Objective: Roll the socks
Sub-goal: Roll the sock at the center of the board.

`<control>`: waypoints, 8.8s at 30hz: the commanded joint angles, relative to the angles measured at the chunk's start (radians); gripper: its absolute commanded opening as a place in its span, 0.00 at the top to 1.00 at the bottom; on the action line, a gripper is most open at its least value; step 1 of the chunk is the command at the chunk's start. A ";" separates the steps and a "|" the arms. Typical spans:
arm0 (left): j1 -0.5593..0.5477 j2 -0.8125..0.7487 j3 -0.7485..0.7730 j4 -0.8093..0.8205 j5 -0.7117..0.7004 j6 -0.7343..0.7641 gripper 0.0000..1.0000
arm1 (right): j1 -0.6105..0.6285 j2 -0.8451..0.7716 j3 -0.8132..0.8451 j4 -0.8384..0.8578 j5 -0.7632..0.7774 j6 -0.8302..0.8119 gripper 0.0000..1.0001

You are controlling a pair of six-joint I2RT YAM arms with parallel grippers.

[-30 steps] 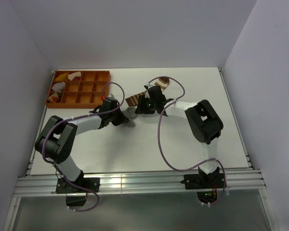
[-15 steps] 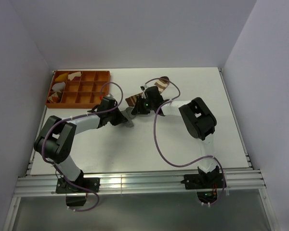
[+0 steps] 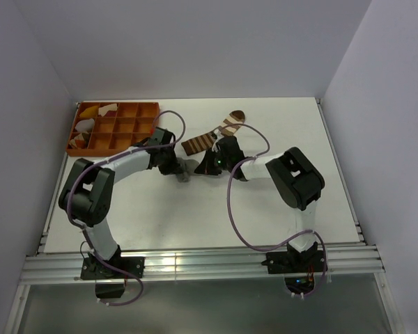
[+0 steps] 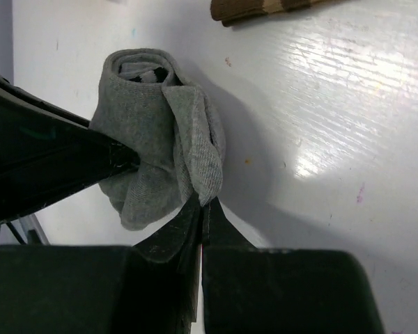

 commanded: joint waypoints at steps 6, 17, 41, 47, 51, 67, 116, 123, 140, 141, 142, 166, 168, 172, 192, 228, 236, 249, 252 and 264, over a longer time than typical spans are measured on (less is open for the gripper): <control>-0.025 0.130 0.178 -0.264 -0.257 0.130 1.00 | 0.048 -0.046 -0.083 0.113 0.048 0.094 1.00; -0.144 0.253 0.344 -0.384 -0.385 0.150 1.00 | 0.057 -0.161 -0.189 0.183 0.169 0.137 0.57; -0.131 0.208 0.283 -0.269 -0.187 0.167 1.00 | 0.048 -0.181 -0.044 0.113 0.277 0.069 0.54; -0.109 0.185 0.255 -0.240 -0.161 0.166 1.00 | 0.048 -0.094 0.093 0.015 0.263 0.077 0.54; -0.103 0.179 0.240 -0.224 -0.144 0.166 1.00 | 0.046 -0.023 0.158 -0.024 0.229 0.074 0.54; -0.082 0.161 0.204 -0.181 -0.089 0.161 1.00 | 0.051 0.081 0.259 -0.040 0.091 0.045 0.53; 0.142 -0.088 -0.259 0.530 0.293 -0.104 0.42 | 0.013 0.204 0.300 -0.122 0.050 0.031 1.00; 0.144 -0.013 -0.253 0.564 0.295 -0.097 0.45 | 0.008 0.202 0.308 -0.149 0.044 0.036 1.00; 0.139 0.070 -0.291 0.652 0.322 -0.137 0.76 | 0.008 0.204 0.304 -0.146 0.028 0.054 1.00; 0.136 0.072 -0.287 0.644 0.321 -0.129 0.85 | 0.008 0.202 0.302 -0.146 0.028 0.054 1.00; 0.136 0.072 -0.282 0.627 0.315 -0.127 0.90 | 0.008 0.201 0.297 -0.143 0.028 0.054 1.00; 0.015 0.176 0.276 -0.188 -0.053 0.199 1.00 | -0.055 -0.063 0.142 -0.175 0.172 0.033 0.55; -0.009 0.228 0.330 -0.252 -0.112 0.222 1.00 | -0.056 -0.061 0.138 -0.163 0.165 0.040 0.55; -0.045 0.297 0.436 -0.362 -0.202 0.236 1.00 | -0.058 -0.068 0.098 -0.091 0.143 0.068 0.55; -0.108 0.305 0.434 -0.355 -0.190 0.271 1.00 | -0.039 0.106 0.300 -0.043 0.096 0.180 0.47; 0.021 -0.060 -0.043 0.167 0.147 0.083 0.31 | 0.019 0.255 0.438 -0.278 0.070 0.120 1.00; 0.121 -0.138 -0.251 0.476 0.261 -0.041 0.32 | 0.004 0.262 0.409 -0.242 0.018 0.131 1.00; 0.144 -0.033 -0.274 0.647 0.322 -0.109 0.33 | -0.019 0.245 0.331 -0.148 -0.055 0.180 1.00; 0.144 -0.022 -0.294 0.658 0.322 -0.109 0.33 | -0.019 0.238 0.311 -0.137 -0.056 0.192 1.00; 0.138 0.052 -0.308 0.701 0.356 -0.112 0.35 | -0.019 0.230 0.287 -0.106 -0.053 0.194 1.00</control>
